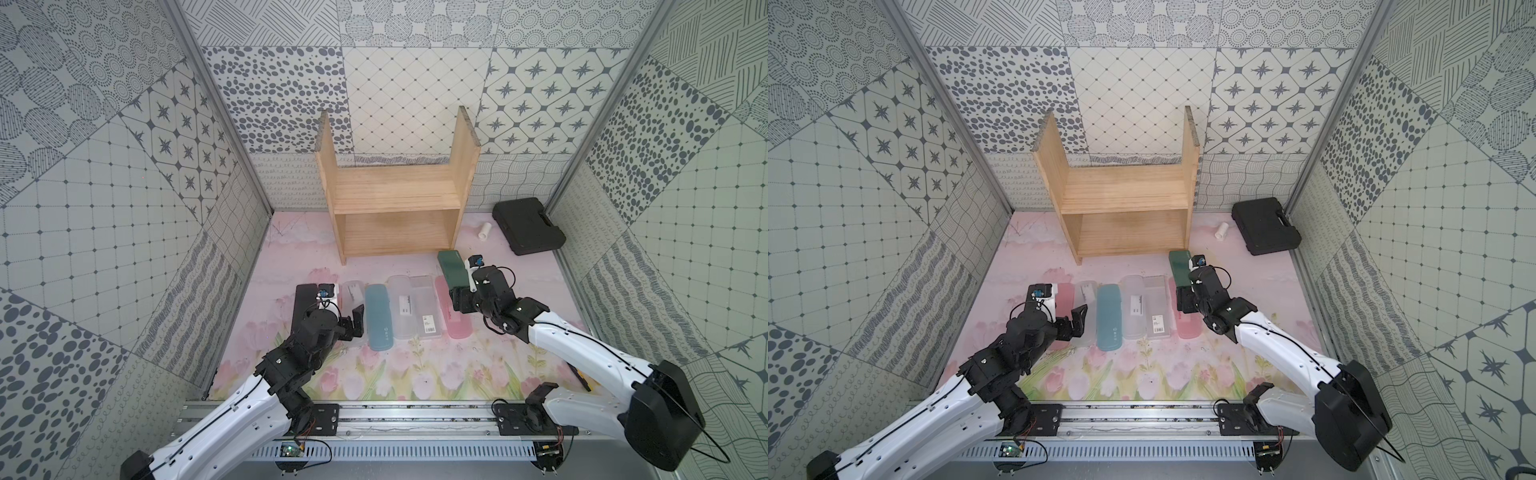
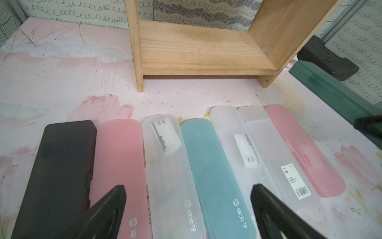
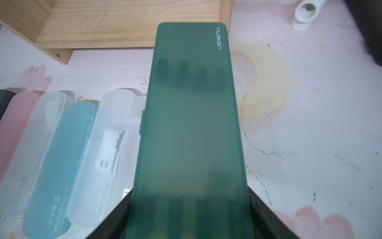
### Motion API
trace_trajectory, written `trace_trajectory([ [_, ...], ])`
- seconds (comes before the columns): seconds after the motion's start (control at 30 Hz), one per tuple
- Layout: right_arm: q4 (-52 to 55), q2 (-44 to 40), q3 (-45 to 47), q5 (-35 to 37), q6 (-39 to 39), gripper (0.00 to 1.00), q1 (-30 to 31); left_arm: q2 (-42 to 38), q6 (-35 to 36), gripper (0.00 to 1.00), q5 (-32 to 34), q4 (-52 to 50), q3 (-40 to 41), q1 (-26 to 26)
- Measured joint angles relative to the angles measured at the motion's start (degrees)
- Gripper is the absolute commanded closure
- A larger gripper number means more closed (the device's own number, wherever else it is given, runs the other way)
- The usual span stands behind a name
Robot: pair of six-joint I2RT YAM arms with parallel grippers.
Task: Remove the pencil cases from the shelf
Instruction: Pick up the pencil case from the shelf, then place the pencil case at the center of the board.
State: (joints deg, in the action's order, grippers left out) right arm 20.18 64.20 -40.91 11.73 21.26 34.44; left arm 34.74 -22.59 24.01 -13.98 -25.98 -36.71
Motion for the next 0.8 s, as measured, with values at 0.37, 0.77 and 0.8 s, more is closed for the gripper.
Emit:
trace_trajectory([
  [0.37,5.8,-3.9,4.7,1.9,1.1,0.31,-2.8,-0.4,0.0,0.01,0.0,-0.4,0.0,0.0],
  [0.77,5.8,5.5,4.3,0.4,3.1,0.3,-9.4,-1.1,0.0,0.01,0.1,-0.4,0.0,0.0],
  [0.8,5.6,5.9,4.2,0.4,3.3,0.29,-9.4,-1.1,0.0,0.01,0.0,-0.4,0.0,0.0],
])
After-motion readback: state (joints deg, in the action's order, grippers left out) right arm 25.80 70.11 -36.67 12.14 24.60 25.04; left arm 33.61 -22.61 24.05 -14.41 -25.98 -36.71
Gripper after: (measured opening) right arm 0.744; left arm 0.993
